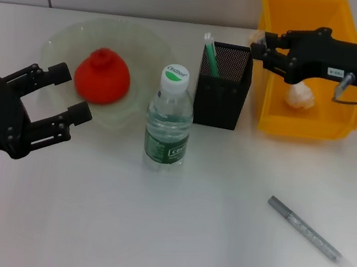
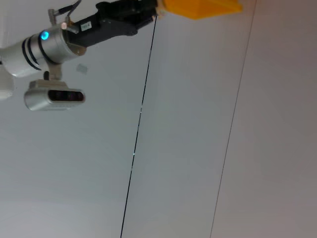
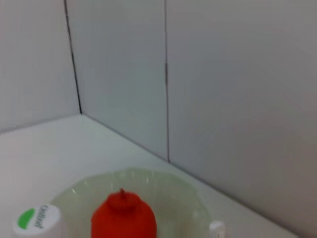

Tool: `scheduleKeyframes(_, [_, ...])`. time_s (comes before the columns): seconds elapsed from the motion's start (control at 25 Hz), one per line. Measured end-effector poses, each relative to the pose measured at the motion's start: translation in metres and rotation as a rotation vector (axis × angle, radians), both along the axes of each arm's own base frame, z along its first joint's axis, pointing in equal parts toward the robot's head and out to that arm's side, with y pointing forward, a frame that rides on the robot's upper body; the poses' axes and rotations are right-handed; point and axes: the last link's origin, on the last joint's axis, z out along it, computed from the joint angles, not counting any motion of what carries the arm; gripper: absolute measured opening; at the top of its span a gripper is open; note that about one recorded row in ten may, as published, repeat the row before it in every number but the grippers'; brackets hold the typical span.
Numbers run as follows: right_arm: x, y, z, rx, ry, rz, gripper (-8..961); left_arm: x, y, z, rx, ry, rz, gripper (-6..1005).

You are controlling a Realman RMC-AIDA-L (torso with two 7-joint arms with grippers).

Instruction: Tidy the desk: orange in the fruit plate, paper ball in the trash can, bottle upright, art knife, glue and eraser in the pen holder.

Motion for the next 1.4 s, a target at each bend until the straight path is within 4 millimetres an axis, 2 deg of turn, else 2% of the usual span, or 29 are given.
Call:
scheduleKeyframes(0.28, [-0.021,0.008,-0.003,-0.05,-0.103,-0.088,288,0.0,-0.001,0.0,-0.007,-0.005,0.002,784])
scheduleKeyframes(0.48, [-0.046,0.004,0.01,-0.023,-0.173,-0.116,289,0.001,-0.001,-0.001,-0.013,-0.006,-0.002,785])
scheduleKeyframes(0.76, [-0.071,0.003,0.023,-0.02,-0.215,-0.177,292,0.001,-0.002,-0.001,-0.017,-0.009,-0.009,785])
scheduleKeyframes(1.08, [-0.088,0.012,0.025,-0.033,-0.228,-0.27,294,0.001,-0.005,-0.002,-0.027,-0.019,-0.01,785])
scheduleKeyframes(1.4, [-0.088,0.019,0.014,-0.071,-0.247,-0.325,297,0.001,-0.006,-0.003,-0.03,-0.02,-0.014,784])
